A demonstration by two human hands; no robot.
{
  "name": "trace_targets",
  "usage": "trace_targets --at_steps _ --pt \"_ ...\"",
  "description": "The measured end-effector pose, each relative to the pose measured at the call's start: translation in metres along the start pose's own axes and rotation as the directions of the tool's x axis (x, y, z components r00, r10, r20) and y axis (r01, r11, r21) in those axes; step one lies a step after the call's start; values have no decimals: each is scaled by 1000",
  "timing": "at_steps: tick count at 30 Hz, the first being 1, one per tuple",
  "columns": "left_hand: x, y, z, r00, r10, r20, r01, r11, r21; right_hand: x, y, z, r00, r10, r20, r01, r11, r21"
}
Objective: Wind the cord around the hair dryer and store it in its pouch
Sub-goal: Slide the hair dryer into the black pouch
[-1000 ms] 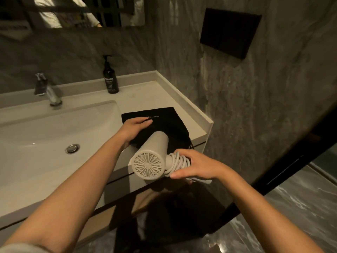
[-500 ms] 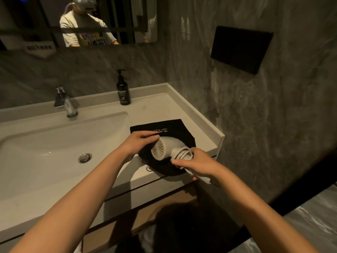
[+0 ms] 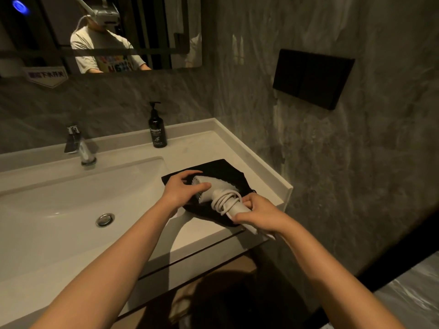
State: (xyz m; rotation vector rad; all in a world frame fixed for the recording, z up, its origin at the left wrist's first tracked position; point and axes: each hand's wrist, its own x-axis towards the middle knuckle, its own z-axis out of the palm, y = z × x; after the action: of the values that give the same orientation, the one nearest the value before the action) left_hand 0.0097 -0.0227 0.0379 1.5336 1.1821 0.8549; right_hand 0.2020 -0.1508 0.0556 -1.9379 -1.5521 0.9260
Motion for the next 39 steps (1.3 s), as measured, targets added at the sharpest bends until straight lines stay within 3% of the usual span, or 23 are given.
trace_targets --at_steps 4,7,12,16,19,22,27,30,32,34,36,39 --pt "3 2 -4 997 -47 -54 41 993 -110 -4 -1 1 986 -81 -147 61 989 -138" --pt "2 9 -4 996 -46 -70 35 987 -154 -8 -2 2 966 -125 -227 42 940 -339" --pt "-4 25 -10 999 15 -33 -20 989 -145 -10 -1 -5 990 -88 -115 76 991 -108" --pt "-5 28 -20 995 80 66 -77 996 -53 -11 1 -2 972 -137 -193 107 982 -158" --pt "-6 32 -22 982 191 6 -191 981 39 -10 -4 1 961 -165 -221 114 967 -227" --pt "-10 40 -15 937 341 -76 -304 903 302 -3 -11 7 955 -154 -253 89 964 -252" --pt "-28 50 -1 876 477 70 -475 826 304 8 -22 17 920 -99 -379 6 971 -240" --pt "-33 39 0 847 528 65 -505 759 412 9 -26 16 895 -84 -438 -13 977 -214" --pt "-38 27 6 894 446 -48 -392 829 399 9 -28 14 883 -80 -463 -9 982 -187" --pt "-47 23 17 957 236 -168 -197 956 219 8 -30 14 876 -75 -477 -2 987 -159" --pt "-49 21 28 988 71 -136 -65 997 51 7 -33 14 875 -72 -480 9 991 -132" --pt "-42 15 38 994 -104 -38 93 971 -218 5 -36 16 869 -62 -491 2 993 -121"
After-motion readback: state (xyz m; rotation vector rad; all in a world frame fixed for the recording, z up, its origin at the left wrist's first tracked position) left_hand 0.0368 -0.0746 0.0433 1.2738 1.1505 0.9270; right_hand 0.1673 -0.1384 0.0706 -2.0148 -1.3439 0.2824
